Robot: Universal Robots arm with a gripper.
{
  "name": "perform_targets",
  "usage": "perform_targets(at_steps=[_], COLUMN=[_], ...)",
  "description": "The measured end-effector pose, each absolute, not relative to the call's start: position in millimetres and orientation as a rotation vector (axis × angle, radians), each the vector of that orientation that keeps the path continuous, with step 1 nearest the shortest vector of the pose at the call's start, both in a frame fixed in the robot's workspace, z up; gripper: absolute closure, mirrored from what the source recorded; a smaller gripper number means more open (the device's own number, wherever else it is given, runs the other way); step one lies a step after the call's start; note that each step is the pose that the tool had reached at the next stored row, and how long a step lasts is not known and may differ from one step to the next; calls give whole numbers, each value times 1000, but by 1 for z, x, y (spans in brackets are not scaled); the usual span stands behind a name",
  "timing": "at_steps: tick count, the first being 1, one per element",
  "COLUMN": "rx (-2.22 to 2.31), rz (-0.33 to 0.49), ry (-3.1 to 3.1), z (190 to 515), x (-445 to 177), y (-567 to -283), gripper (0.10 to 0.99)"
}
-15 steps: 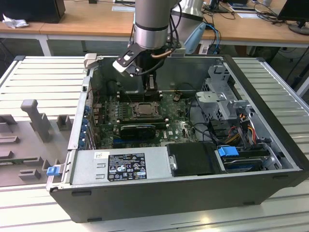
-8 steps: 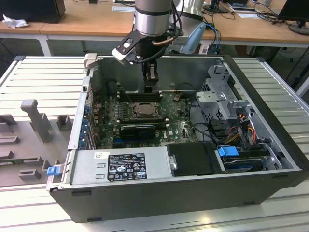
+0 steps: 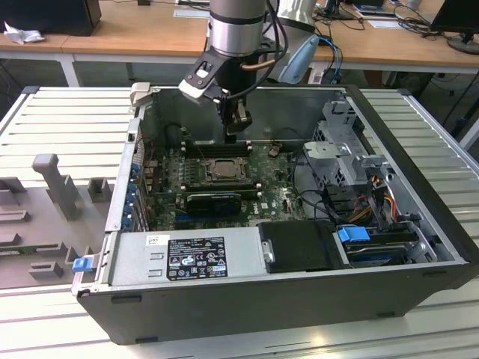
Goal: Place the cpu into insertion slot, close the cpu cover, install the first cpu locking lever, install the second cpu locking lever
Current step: 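Install the first cpu locking lever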
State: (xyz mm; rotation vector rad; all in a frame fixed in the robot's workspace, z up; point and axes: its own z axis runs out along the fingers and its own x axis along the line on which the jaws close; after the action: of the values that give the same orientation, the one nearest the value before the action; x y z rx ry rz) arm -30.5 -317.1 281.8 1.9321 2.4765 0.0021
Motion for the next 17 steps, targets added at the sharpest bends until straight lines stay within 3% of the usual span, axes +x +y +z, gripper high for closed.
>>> perform_targets(at_steps=[17], rx=[1648], rz=[2], ry=[2674], z=[281], x=[-30], y=[-317], gripper=[980])
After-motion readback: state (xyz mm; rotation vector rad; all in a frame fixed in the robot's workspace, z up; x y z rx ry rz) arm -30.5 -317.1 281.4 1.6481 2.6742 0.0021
